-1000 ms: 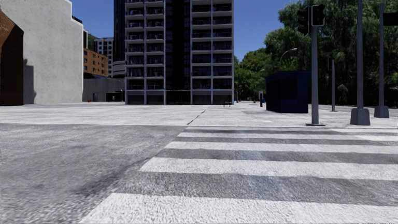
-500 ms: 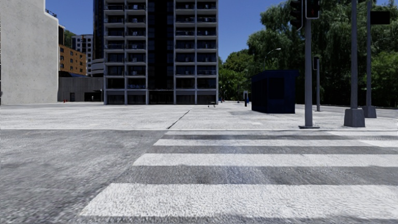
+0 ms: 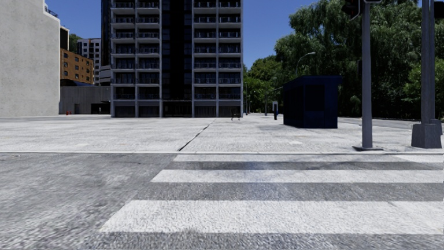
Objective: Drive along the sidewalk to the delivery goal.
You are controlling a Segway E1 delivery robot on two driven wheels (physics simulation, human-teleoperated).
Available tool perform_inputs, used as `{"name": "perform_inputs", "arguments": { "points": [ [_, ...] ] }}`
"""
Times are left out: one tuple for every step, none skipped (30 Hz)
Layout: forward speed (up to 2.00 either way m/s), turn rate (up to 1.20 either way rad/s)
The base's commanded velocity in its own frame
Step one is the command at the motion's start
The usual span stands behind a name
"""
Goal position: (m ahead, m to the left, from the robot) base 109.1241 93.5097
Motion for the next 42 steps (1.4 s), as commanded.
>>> {"name": "perform_inputs", "arguments": {
  "points": [
    [2.00,0.00],
    [2.00,0.00],
    [2.00,0.00],
    [2.00,0.00],
    [2.00,0.00],
    [2.00,0.00],
    [2.00,0.00],
    [2.00,0.00],
    [2.00,0.00],
    [2.00,0.00],
    [2.00,0.00],
    [2.00,0.00],
    [2.00,0.00],
    [2.00,0.00],
    [2.00,0.00],
    [2.00,0.00],
    [2.00,0.00],
    [2.00,0.00],
    [2.00,0.00],
    [2.00,0.00],
    [2.00,0.00],
    [2.00,0.00],
    [2.00,0.00],
    [2.00,0.00],
    [2.00,0.00],
    [2.00,0.00],
    [2.00,0.00],
    [2.00,0.00],
    [2.00,0.00],
    [2.00,0.00],
    [2.00,0.00],
    [2.00,0.00],
    [2.00,0.00],
    [2.00,0.00],
    [2.00,0.00],
    [2.00,0.00],
    [2.00,0.00],
    [2.00,0.00],
    [2.00,0.00],
    [2.00,0.00],
    [2.00,0.00],
    [2.00,0.00]
  ]
}}
